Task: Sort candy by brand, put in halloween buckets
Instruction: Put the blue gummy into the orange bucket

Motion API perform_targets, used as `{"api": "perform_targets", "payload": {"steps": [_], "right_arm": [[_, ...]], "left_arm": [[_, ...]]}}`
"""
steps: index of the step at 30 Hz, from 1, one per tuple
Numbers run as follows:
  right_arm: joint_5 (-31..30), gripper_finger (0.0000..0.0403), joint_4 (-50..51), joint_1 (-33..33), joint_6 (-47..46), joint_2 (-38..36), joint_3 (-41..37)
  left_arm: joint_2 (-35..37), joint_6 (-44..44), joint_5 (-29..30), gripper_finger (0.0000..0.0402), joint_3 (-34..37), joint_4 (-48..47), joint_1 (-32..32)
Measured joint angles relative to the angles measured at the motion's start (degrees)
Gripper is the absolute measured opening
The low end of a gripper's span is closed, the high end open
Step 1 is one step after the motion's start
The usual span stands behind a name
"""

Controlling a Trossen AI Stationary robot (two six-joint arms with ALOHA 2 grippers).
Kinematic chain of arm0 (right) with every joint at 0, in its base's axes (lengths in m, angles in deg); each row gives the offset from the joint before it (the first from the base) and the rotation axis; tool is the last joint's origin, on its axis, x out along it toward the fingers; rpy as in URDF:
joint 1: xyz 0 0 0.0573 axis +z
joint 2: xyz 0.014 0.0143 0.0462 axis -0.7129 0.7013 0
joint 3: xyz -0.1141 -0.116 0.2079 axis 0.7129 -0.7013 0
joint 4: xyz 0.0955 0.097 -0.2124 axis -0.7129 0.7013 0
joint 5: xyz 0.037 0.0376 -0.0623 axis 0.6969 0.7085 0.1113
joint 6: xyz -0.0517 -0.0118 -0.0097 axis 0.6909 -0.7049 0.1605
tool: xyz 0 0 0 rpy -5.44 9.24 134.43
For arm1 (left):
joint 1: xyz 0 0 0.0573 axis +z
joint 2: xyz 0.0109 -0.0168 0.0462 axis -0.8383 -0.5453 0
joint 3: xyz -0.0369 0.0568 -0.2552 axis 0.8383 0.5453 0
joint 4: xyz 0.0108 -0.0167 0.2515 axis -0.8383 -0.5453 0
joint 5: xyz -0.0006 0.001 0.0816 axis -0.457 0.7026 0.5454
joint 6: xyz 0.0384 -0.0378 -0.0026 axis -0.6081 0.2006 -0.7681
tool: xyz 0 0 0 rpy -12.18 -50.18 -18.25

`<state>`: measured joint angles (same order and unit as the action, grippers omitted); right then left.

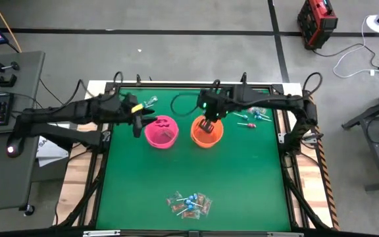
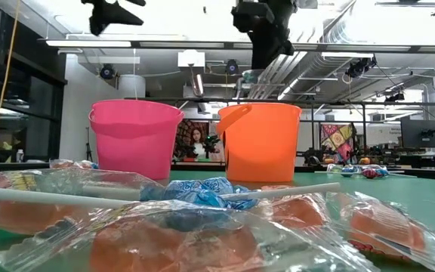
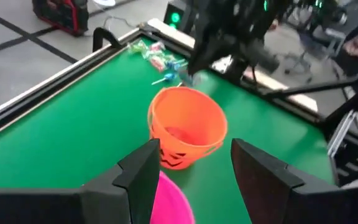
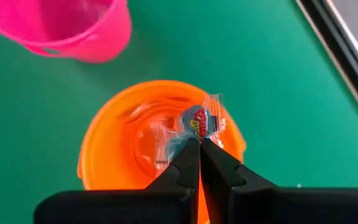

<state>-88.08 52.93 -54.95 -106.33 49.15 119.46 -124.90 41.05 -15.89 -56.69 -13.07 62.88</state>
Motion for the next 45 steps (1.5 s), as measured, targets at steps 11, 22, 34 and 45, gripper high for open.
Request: {"api": "perform_targets", "payload": {"steps": [11, 22, 34, 45], "right_arm": [[21.4, 0.0000, -8.0, -11.2, 14.5, -4.0, 0.1], [25.5, 0.0000, -2.4, -12.0, 12.4, -4.0, 0.1], [14.7, 0.0000, 3.6, -4.0, 6.8, 3.2, 0.1], [10.1, 0.0068, 4.2, -2.8, -4.4, 7.7, 0.1]], "left_arm": [[-5.0, -8.5, -5.9, 0.0188, -1.8, 1.3, 13.4], [-3.1, -6.7, -6.1, 0.0188, -1.8, -3.6, 15.3], [-2.4, -16.7, -6.1, 0.0188, -1.9, -9.4, 15.4], [-2.4, -13.9, -6.2, 0.0188, -1.9, -17.4, 15.4]]}}
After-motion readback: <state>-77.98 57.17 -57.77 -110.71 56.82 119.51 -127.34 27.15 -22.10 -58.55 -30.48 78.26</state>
